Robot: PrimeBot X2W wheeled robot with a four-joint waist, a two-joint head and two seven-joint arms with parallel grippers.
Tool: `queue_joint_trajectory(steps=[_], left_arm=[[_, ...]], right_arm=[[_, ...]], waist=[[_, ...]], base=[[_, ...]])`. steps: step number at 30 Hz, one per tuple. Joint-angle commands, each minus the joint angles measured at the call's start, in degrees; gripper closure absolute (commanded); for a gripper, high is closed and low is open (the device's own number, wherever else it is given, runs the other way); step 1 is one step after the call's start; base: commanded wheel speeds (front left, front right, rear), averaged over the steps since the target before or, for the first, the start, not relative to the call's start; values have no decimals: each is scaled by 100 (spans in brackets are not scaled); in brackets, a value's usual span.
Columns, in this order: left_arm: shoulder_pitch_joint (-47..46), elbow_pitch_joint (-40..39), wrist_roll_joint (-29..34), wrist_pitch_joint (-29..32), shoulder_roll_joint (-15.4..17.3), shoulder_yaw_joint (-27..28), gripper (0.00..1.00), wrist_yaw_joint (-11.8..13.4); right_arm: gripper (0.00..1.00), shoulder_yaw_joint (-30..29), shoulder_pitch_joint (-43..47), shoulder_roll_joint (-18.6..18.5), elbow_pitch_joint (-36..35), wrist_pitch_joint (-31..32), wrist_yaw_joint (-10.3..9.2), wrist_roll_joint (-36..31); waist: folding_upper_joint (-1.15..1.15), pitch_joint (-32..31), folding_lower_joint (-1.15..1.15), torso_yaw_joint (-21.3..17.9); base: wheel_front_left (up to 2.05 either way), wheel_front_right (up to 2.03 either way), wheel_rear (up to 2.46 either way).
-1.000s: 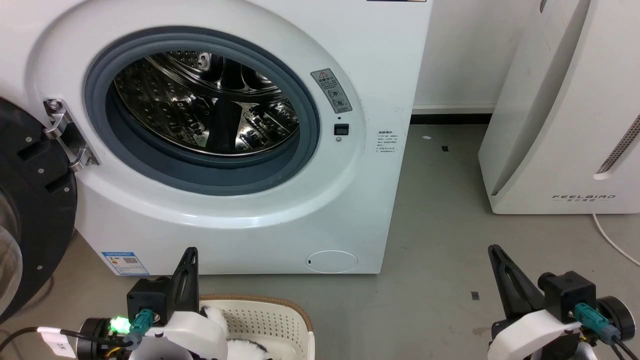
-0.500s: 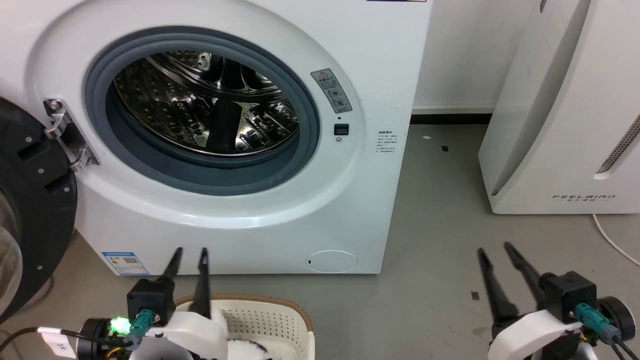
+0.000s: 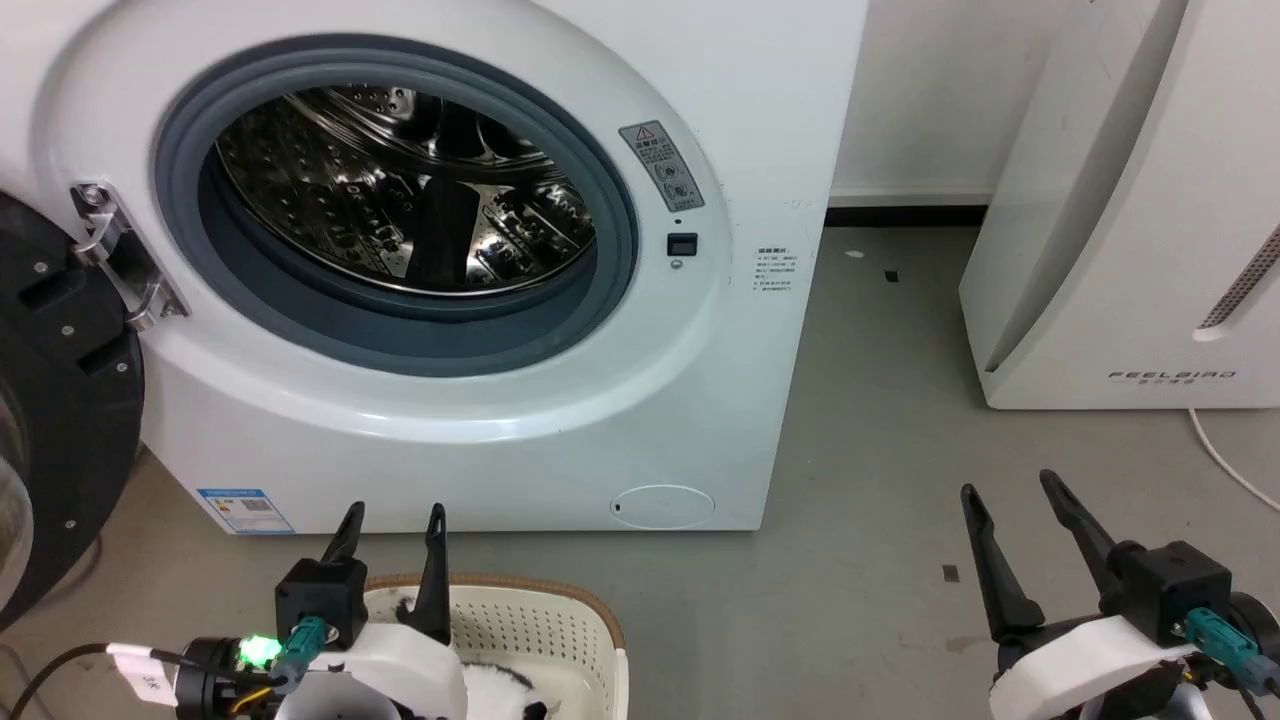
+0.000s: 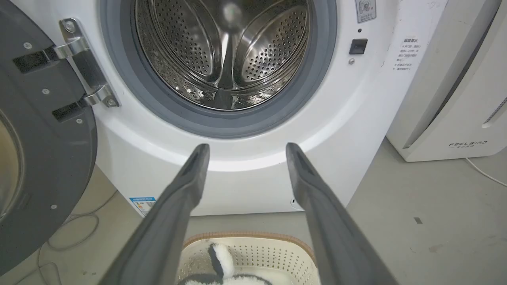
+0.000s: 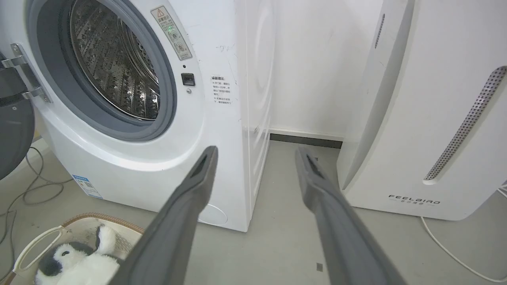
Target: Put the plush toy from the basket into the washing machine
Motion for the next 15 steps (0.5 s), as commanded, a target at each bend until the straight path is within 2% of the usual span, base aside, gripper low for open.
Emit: queue_joint_trajectory(steps=[1,15], left_arm=[[-172,148,-38,-62,16,-23,0,26],[-839,1265,-181,-223,55,-52,0,-52]], right_arm=[[0,-31,-46,0,-62,-62,0,112],[0,-153,-324,0,-228,-228,1,373]], waist=[[0,77,0,-8],[0,820,0,-66]], base=[[0,0,0],[0,0,0]])
